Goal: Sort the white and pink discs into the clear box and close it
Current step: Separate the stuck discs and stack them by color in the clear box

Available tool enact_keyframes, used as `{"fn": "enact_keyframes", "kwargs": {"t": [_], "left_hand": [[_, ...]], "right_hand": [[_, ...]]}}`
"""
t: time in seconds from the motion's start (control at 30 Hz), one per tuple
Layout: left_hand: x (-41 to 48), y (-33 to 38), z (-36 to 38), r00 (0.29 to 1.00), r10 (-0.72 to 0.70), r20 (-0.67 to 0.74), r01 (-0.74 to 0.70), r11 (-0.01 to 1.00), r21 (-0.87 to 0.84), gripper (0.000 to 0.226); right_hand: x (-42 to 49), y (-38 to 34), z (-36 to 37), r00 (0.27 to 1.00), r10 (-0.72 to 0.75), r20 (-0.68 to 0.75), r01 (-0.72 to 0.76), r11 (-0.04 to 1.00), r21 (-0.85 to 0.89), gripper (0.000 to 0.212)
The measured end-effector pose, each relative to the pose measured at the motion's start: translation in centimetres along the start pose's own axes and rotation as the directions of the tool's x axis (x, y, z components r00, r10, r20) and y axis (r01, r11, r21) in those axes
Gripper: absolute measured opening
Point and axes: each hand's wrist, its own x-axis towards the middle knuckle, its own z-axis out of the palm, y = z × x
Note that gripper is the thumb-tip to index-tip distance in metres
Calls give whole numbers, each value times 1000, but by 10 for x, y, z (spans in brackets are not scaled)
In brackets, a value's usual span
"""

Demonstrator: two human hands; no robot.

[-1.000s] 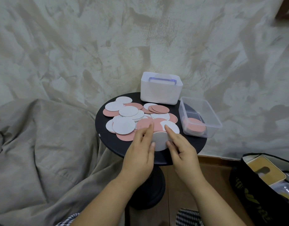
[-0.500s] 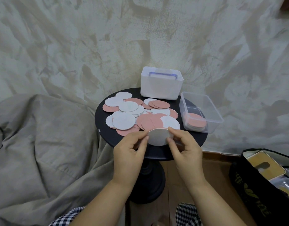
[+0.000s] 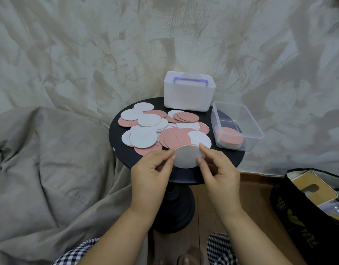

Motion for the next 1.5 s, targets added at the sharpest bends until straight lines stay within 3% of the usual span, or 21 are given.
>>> {"fn": "enact_keyframes", "kwargs": {"t": [0.13, 0.23, 0.37, 0.5, 0.6, 0.73, 1.0, 1.13, 1.5], "left_hand": [[0, 0, 1, 1000, -24, 4, 24, 1000, -7, 38], [2, 3, 4, 998, -48, 36, 50, 998, -38, 32], [17, 15, 18, 979, -99, 178, 117, 989, -93, 28], [40, 24, 48, 936, -60, 346, 57, 998, 19, 28], [57, 24, 78, 907, 11, 422, -49, 996, 80, 33], [74, 18, 108, 864, 73, 499, -171, 973, 153, 46], [70, 3, 118, 897, 139, 419, -171, 984, 40, 38], [69, 2, 118, 902, 148, 407, -176, 984, 33, 35], [68, 0, 119, 908, 162, 387, -180, 984, 12, 41]], "right_hand": [[3, -4, -2, 998, 49, 34, -50, 998, 40, 38], [11, -6, -11, 978, 178, 106, -187, 978, 87, 42], [44, -5, -45, 934, 267, 236, -300, 947, 114, 41], [101, -2, -93, 904, 346, 253, -390, 908, 152, 36], [139, 13, -118, 866, 404, 293, -423, 906, 0, 32], [171, 33, -130, 765, 508, 396, -462, 861, -211, 28], [194, 52, -112, 580, 479, 659, -269, 876, -400, 27], [202, 60, -100, 548, 470, 692, -180, 874, -451, 27], [215, 69, -82, 401, 541, 739, -126, 832, -540, 19]]}}
